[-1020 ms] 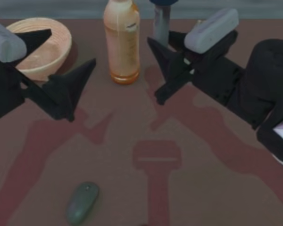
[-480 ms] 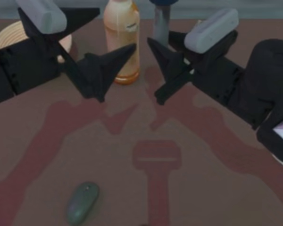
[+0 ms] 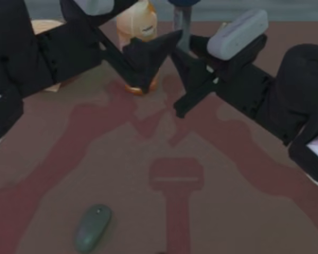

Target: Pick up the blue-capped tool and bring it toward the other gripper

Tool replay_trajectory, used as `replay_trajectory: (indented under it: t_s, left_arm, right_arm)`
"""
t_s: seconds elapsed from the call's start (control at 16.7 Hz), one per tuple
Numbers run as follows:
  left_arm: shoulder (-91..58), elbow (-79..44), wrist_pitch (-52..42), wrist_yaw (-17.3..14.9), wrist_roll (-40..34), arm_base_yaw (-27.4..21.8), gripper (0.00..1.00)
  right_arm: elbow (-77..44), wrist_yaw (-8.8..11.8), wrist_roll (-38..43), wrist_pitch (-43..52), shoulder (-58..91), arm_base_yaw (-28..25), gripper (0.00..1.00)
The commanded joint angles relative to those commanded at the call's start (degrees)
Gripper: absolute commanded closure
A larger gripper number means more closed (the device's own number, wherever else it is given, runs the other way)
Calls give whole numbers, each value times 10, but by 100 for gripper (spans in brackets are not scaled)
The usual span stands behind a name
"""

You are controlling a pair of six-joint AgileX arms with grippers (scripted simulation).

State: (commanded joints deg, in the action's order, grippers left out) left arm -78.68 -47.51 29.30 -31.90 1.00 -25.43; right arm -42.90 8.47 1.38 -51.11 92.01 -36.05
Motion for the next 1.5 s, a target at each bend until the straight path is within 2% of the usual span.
replay_trajectory:
  t_s: [0.3,0.54,1.32,1.5]
  left_arm:
    - [-105,-80,25,53,-2,-55,0]
    - [-110,-84,26,56,-2,-58,0]
    - [-110,-84,26,56,-2,-58,98]
    - [-110,-84,26,56,-2,-58,100]
  right_arm:
    - [0,0,0,0,0,0,100]
    - [0,0,0,0,0,0,100]
    - [0,0,0,0,0,0,100]
    - [0,0,0,0,0,0,100]
